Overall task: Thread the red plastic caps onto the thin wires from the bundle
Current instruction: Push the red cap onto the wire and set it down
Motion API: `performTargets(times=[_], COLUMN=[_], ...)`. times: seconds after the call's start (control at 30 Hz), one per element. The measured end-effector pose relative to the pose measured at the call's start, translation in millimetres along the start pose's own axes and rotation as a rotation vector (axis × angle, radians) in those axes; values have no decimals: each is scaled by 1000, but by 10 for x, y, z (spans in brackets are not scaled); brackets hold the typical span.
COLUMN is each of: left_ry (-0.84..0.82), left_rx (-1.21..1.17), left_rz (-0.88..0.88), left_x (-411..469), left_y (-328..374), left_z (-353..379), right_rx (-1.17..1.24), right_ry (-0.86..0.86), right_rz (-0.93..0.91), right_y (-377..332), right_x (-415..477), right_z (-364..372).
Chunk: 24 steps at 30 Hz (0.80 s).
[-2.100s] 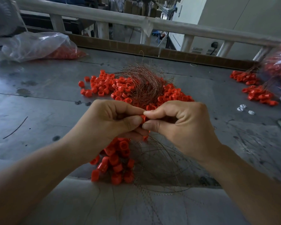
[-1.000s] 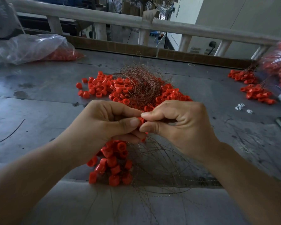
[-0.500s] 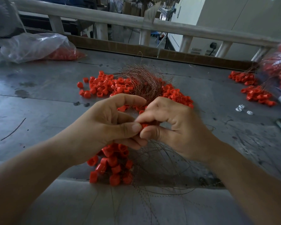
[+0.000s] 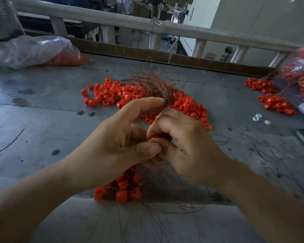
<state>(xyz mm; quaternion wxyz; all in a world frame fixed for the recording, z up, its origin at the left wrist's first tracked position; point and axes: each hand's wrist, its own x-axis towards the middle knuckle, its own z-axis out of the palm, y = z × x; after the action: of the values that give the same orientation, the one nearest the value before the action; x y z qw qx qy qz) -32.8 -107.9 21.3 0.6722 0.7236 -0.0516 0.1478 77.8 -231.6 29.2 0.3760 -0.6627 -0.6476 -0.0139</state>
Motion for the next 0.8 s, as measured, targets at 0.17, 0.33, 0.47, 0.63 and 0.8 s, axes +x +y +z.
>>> performTargets(times=[0.17,0.33,0.47,0.63,0.8], left_ry=[-7,27,76,166,134], left_rx=[-84,-159,-275,-361,-369], left_rz=[-28,-69,-20,15,35], left_x=[-17,19,38,58,55], left_y=[32,70,101,137,126], left_z=[-29,-93,-131,-150,-162], right_rx=[154,252,423,666,763], right_ry=[24,42,2,-52,-40], right_rz=[74,104,239,325,372], right_y=[-2,-21,22,37,31], right_x=[-2,-2,9,17,19], right_z=[-19,-13,-34,-35,-99])
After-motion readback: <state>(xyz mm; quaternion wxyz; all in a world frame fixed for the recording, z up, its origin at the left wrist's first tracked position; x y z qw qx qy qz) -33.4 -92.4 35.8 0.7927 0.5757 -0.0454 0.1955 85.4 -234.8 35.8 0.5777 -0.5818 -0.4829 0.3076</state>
